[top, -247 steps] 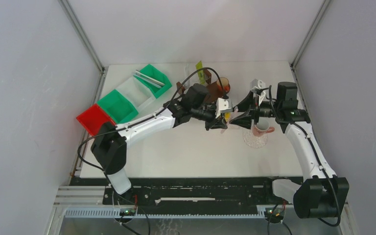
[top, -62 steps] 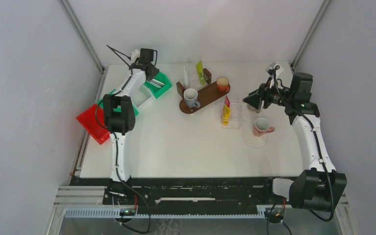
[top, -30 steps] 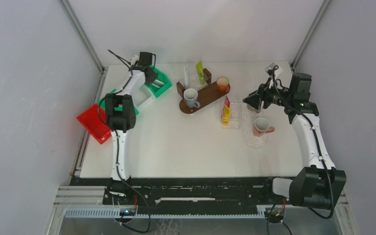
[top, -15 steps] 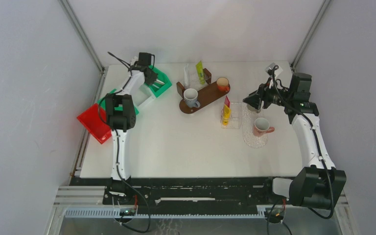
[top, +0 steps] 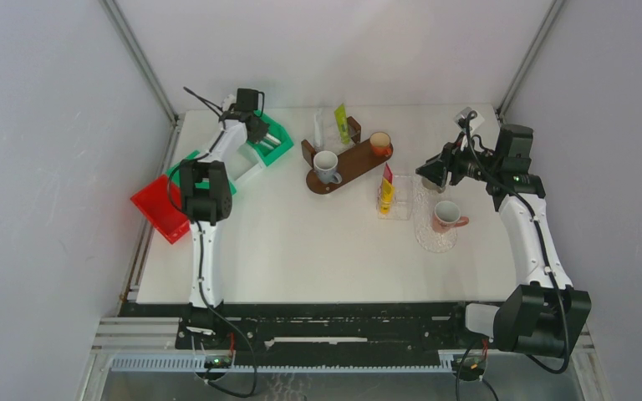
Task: Prepare toiletry sets of a toothbrush and toothpaste on the tray
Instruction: Pick up the toothbrush from the storage box, then place the toothbrush in the cup.
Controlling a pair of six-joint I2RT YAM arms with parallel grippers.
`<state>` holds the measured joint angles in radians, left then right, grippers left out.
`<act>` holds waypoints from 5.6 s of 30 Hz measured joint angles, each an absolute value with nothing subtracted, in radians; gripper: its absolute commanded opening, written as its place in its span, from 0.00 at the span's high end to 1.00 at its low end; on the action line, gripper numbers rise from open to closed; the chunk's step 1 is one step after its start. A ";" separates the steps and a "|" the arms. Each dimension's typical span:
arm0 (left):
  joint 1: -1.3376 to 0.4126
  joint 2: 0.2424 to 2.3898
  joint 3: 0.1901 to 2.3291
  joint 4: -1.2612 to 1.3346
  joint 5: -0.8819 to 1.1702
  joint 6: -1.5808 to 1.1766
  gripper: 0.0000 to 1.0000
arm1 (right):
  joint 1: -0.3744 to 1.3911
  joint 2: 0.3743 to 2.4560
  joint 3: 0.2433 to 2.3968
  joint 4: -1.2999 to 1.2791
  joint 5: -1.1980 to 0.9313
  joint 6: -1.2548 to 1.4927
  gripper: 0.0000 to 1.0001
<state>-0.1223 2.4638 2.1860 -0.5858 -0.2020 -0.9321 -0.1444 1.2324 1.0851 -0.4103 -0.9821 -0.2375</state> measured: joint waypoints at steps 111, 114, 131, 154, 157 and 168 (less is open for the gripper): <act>-0.801 1.600 1.018 0.529 0.813 -0.123 0.51 | 0.134 1.228 1.052 -0.497 -1.370 -0.463 1.00; -0.802 1.586 1.009 0.531 0.745 -0.107 0.38 | 0.108 1.221 1.052 -0.498 -1.384 -0.457 1.00; -0.696 1.372 0.735 0.751 0.233 -0.117 0.10 | -0.279 1.137 1.031 -0.482 -1.152 -0.392 1.00; -0.653 1.364 0.699 0.856 0.183 -0.193 0.09 | -0.365 1.290 1.007 -0.480 -0.878 -0.363 0.96; -0.651 1.362 0.698 0.860 0.185 -0.195 0.09 | -0.358 1.315 1.007 -0.480 -0.863 -0.372 0.94; -0.647 1.356 0.667 0.888 0.186 -0.204 0.09 | -0.342 1.399 1.007 -0.492 -0.838 -0.406 0.77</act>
<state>-0.6468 1.3556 0.6674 0.8879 0.1864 -0.2035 -0.3424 1.3991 1.0065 -0.4923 -0.8379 -0.4065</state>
